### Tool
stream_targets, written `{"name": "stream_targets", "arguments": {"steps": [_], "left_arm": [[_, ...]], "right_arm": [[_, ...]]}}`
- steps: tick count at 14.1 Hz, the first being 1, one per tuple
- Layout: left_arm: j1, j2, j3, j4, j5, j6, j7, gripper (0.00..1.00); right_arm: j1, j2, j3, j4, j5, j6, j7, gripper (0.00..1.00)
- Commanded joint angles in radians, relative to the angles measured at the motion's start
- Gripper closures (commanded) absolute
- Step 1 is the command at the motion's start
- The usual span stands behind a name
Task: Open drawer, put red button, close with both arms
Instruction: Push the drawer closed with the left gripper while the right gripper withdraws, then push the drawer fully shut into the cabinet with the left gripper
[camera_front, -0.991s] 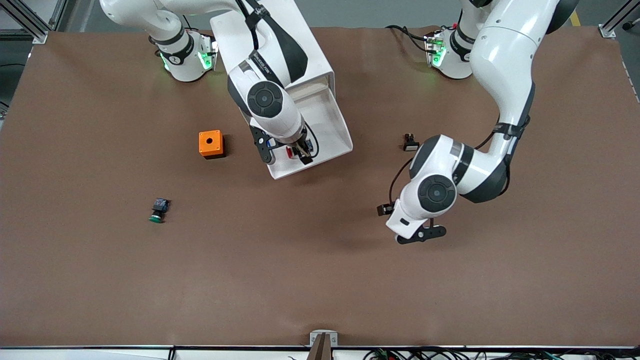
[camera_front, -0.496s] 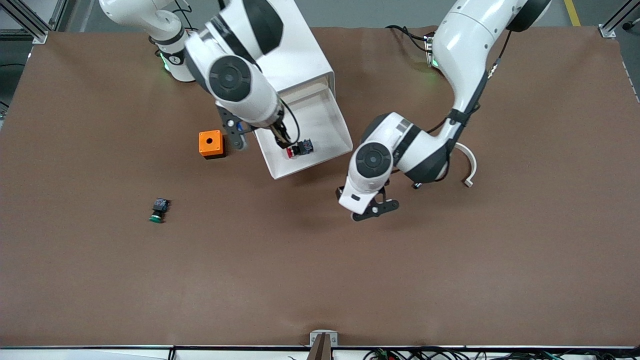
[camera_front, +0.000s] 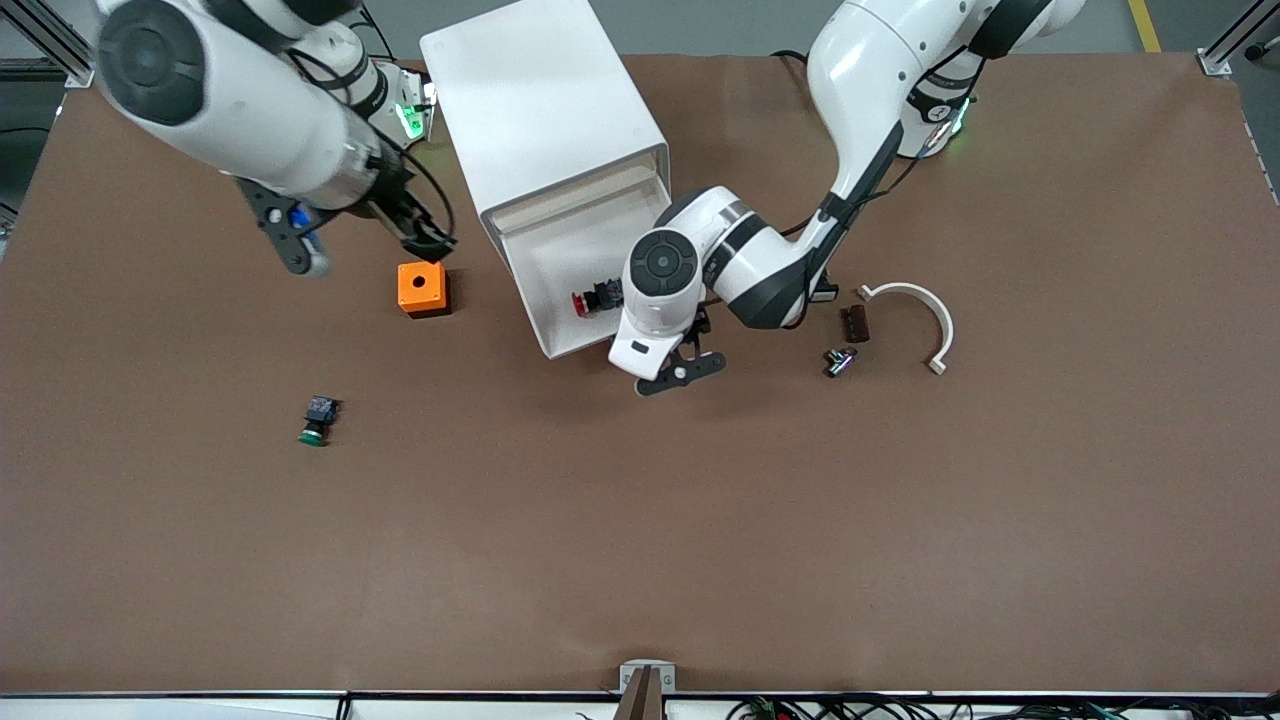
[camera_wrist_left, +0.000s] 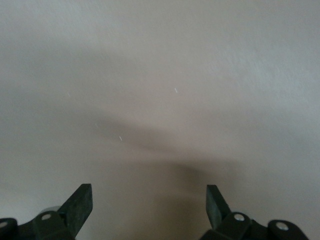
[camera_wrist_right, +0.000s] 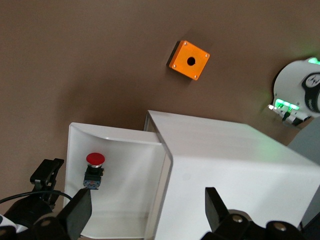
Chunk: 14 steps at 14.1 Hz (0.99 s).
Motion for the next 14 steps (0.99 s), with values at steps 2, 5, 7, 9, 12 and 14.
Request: {"name": "stream_targets", "arguments": {"steps": [2, 5, 7, 9, 12, 14], "left_arm": [[-0.049, -0.014, 0.003, 0.005, -0.071, 0.007, -0.069, 0.0], [-0.096, -0.014, 0.001, 0.008, -0.073, 0.007, -0.16, 0.0], [-0.115, -0.014, -0.019, 0.008, -0.085, 0.018, -0.208, 0.0], [-0.119, -0.014, -0.045, 0.008, -0.085, 0.027, -0.258, 0.0], [-0.118, -0.014, -0.092, 0.01, -0.086, 0.029, -0.304, 0.0], [-0.118, -0.012, -0.111, 0.008, -0.09, 0.038, -0.315, 0.0]], "right_arm": [[-0.176, -0.066, 0.016, -0.028, -0.03, -0.063, -0.339, 0.0], [-0.293, -0.071, 0.016, -0.028, -0.117, -0.062, -0.632, 0.0], [-0.37, -0.066, 0.016, -0.025, -0.133, -0.049, -0.793, 0.0], [-0.418, -0.063, 0.016, -0.025, -0.159, -0.025, -0.896, 0.0], [-0.465, -0.053, 0.016, -0.026, -0.181, 0.027, -1.031, 0.0], [-0.467, -0.049, 0.016, -0.025, -0.211, 0.065, -1.068, 0.0]]}}
